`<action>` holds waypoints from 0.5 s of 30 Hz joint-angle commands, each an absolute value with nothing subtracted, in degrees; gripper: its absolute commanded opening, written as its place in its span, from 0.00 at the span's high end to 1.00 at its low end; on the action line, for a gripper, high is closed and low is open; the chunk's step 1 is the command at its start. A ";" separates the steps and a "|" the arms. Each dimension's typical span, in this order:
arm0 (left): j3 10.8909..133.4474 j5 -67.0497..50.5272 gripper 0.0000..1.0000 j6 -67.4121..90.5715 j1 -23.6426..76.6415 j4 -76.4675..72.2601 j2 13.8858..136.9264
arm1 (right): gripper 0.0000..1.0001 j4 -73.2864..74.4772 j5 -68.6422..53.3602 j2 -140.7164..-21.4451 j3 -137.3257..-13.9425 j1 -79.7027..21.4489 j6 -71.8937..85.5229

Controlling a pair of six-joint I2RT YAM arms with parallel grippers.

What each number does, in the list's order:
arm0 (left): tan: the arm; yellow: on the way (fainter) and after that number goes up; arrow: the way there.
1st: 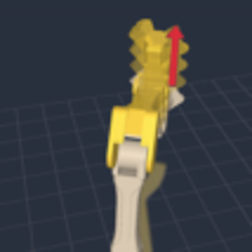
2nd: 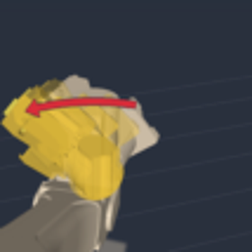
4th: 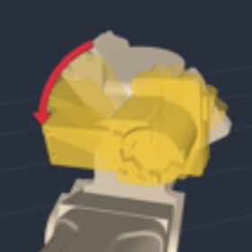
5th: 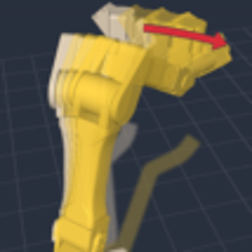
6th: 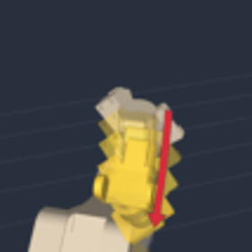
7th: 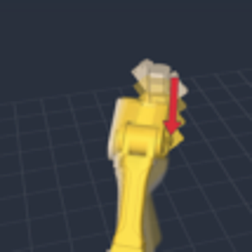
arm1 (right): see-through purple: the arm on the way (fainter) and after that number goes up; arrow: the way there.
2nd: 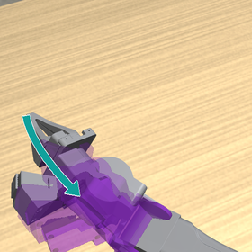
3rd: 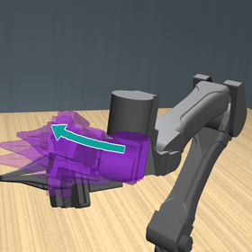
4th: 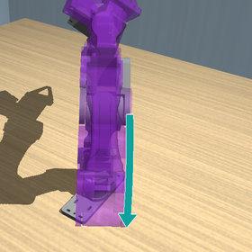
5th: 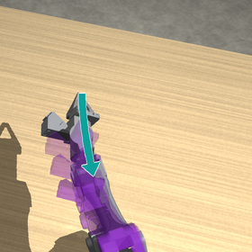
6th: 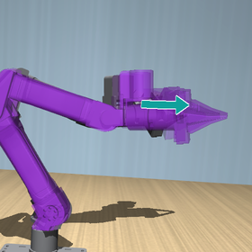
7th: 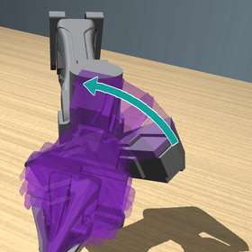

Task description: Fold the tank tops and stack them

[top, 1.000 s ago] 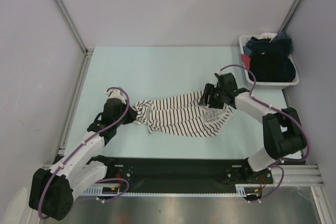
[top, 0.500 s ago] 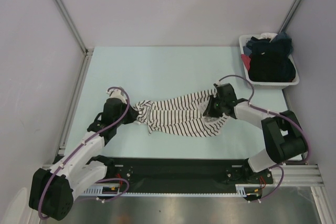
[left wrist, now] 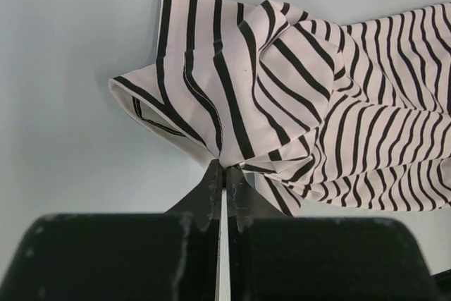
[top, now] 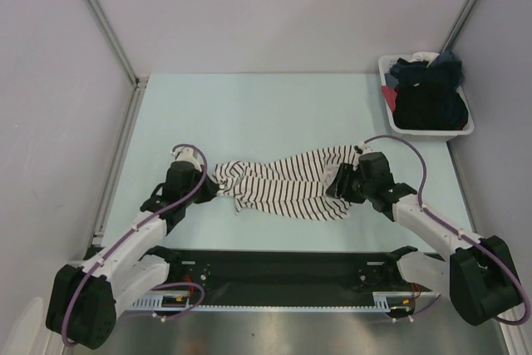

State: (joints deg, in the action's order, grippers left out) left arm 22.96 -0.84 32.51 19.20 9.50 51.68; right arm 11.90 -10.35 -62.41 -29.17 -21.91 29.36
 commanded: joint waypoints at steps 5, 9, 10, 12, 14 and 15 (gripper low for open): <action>23.82 -0.97 1.00 30.76 18.81 8.26 51.42 | 0.46 11.43 -9.49 -66.87 -34.36 -21.62 27.95; 24.08 -0.18 1.00 30.41 18.81 10.28 49.93 | 0.50 9.94 -9.93 -72.24 -37.96 -21.62 26.90; 24.26 1.83 1.00 30.32 18.72 10.54 49.57 | 0.50 9.50 -9.84 -74.51 -38.84 -21.71 26.55; 24.43 2.46 1.00 30.76 18.81 11.33 48.87 | 0.50 9.49 -10.02 -76.72 -41.12 -21.62 26.28; 25.05 3.42 1.00 31.02 18.72 12.04 48.61 | 0.50 9.75 -9.84 -79.71 -42.79 -21.62 25.93; 25.66 3.78 1.00 31.11 18.72 12.91 48.60 | 0.50 9.67 -10.02 -80.50 -43.06 -21.71 25.93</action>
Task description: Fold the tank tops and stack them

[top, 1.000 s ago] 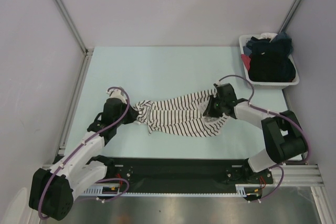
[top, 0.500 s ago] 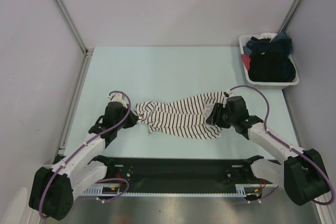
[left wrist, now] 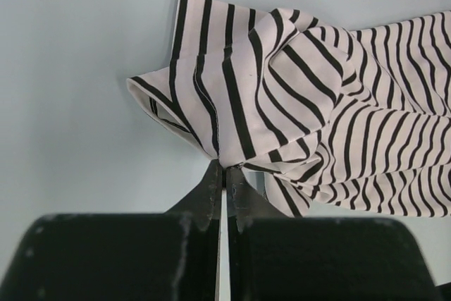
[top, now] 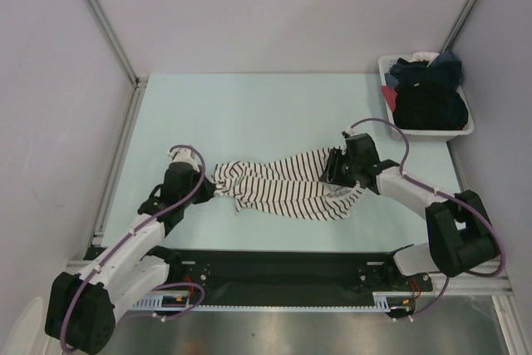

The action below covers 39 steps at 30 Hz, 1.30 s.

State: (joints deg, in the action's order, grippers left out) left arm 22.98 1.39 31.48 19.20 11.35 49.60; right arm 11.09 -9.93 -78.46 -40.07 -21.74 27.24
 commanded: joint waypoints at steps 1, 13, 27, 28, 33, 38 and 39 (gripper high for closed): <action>25.93 4.13 1.00 31.29 18.72 13.18 48.52 | 0.50 9.49 -10.02 -81.90 -43.33 -21.62 25.93; 26.54 6.68 1.00 32.61 18.72 13.89 46.76 | 0.57 5.45 -12.13 -86.57 -43.68 -22.06 26.54; 27.24 6.59 1.00 31.99 18.72 14.77 47.37 | 0.90 9.93 -15.38 -79.28 -46.14 -23.03 26.54; 27.16 6.59 1.00 31.91 18.72 14.77 47.29 | 0.96 10.19 -15.82 -79.02 -46.32 -23.03 26.46; 27.16 6.59 1.00 31.99 18.72 14.94 47.11 | 1.00 11.33 -14.68 -78.84 -46.14 -23.03 25.75; 26.89 6.24 1.00 31.90 18.72 14.77 47.20 | 0.75 11.51 -12.49 -80.33 -45.44 -23.11 25.40; 26.81 6.15 1.00 31.82 18.72 14.94 47.11 | 0.72 11.95 -11.96 -80.68 -45.44 -23.20 25.31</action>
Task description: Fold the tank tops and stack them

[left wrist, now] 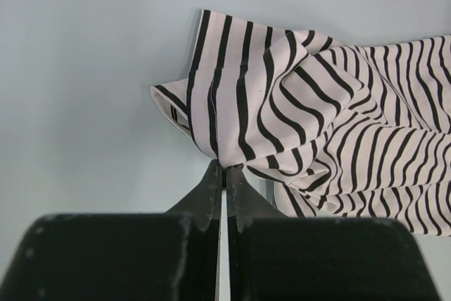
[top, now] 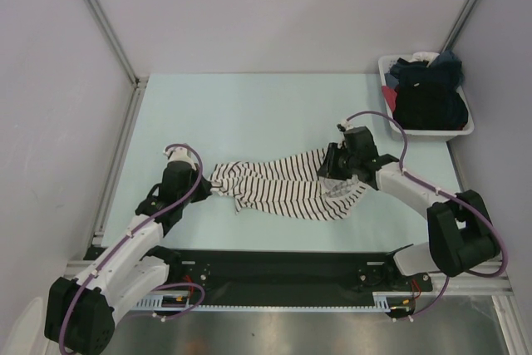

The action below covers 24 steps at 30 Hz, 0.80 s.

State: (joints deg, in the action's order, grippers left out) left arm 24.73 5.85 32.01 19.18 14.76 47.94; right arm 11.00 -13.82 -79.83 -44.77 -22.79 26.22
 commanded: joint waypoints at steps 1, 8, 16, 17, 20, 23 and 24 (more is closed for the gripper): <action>26.89 6.24 1.00 31.82 18.72 14.94 47.02 | 0.69 12.13 -11.26 -81.12 -45.44 -23.20 24.88; 26.98 7.03 1.00 31.38 18.72 15.47 46.76 | 0.64 12.13 -9.05 -83.05 -43.33 -23.99 24.34; 27.33 6.33 1.00 31.38 18.72 15.20 47.02 | 0.83 9.84 -13.27 -84.20 -43.41 -24.70 24.61; 27.51 6.33 1.00 31.38 18.72 15.47 46.93 | 0.89 10.02 -13.45 -84.11 -43.77 -24.78 24.44; 27.95 6.59 1.00 31.20 18.72 16.08 46.67 | 1.00 10.89 -12.49 -83.06 -45.26 -24.87 23.73; 28.74 6.77 1.00 31.46 18.63 16.70 46.32 | 1.00 13.00 -10.56 -80.78 -47.89 -24.70 22.50; 29.00 6.77 1.00 31.55 18.72 16.70 46.23 | 1.00 14.49 -10.02 -80.16 -48.77 -24.35 22.06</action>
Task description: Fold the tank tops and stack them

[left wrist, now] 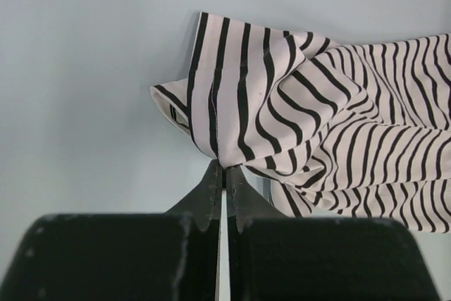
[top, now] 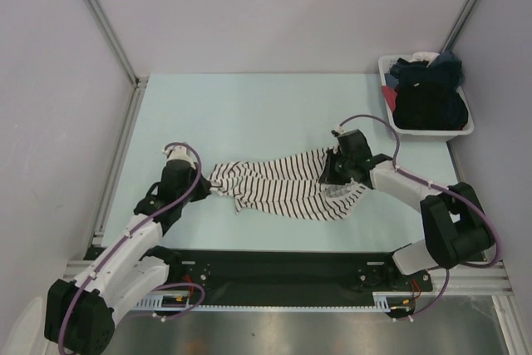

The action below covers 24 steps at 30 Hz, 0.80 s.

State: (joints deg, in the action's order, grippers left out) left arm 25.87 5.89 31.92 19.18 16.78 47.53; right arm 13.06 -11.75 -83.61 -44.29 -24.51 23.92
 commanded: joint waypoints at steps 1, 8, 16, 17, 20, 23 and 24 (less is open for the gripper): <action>29.87 6.33 1.00 31.73 18.72 16.79 46.23 | 1.00 15.28 -9.67 -78.94 -49.65 -23.91 21.80; 38.13 6.77 1.00 31.20 18.72 20.03 47.02 | 1.00 20.12 -12.30 -75.24 -56.86 -17.58 19.78; 48.32 7.56 1.00 30.68 18.72 23.90 47.11 | 1.00 20.74 -13.18 -70.93 -58.88 -15.21 20.04; 49.38 7.73 1.00 30.50 18.72 25.30 47.02 | 1.00 20.74 -13.27 -70.23 -59.23 -14.94 20.13; 54.13 7.74 1.00 29.53 18.72 27.76 45.71 | 1.00 20.92 -13.80 -66.54 -61.16 -14.59 20.21; 59.22 6.77 1.00 27.78 18.72 30.40 43.07 | 1.00 20.66 -14.06 -61.01 -62.66 -14.59 20.04; 60.63 6.77 1.00 27.34 18.72 31.28 42.28 | 1.00 20.57 -13.89 -59.52 -63.01 -14.68 19.95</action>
State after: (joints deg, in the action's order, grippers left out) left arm 54.50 6.22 30.04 19.18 28.95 46.15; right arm 22.17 -13.23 -65.65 -58.37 -14.90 20.82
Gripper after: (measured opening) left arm 0.011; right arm 0.012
